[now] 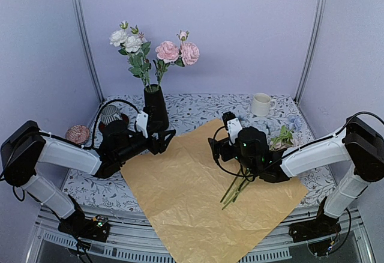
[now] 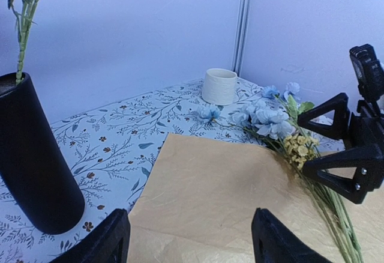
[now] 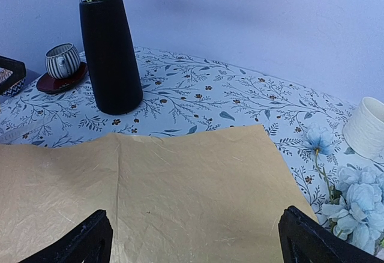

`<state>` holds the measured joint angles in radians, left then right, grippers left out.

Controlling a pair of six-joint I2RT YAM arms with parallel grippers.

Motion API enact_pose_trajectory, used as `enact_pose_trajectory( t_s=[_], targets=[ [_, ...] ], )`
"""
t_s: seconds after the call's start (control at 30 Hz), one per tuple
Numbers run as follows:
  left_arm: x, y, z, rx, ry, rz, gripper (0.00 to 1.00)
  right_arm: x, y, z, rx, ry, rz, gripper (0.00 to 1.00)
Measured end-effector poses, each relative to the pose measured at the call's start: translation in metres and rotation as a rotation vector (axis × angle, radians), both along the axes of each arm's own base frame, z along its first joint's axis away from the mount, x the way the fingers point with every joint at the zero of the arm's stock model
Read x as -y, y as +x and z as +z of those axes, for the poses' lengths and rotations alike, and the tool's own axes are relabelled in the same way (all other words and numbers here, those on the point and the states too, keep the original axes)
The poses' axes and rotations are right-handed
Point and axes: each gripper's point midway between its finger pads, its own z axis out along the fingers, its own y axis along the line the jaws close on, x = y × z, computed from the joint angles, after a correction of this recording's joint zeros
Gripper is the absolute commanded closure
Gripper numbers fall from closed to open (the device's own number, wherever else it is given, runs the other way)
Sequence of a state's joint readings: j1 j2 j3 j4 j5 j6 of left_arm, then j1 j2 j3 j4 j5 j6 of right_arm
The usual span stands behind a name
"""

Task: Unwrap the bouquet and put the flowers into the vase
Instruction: Pick up the fake flower from the flattened wrapping paper.

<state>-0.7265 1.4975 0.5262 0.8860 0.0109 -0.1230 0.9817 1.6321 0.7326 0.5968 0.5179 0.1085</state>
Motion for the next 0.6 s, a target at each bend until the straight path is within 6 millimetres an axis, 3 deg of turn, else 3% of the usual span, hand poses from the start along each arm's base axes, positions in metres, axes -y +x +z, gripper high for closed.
enact_pose_trajectory(
  t_s=[0.6],
  targets=[
    [0.0, 0.0, 0.0, 0.0, 0.0, 0.001, 0.28, 0.0004, 0.0003, -0.0008, -0.006, 0.003, -0.003, 0.01]
  ],
)
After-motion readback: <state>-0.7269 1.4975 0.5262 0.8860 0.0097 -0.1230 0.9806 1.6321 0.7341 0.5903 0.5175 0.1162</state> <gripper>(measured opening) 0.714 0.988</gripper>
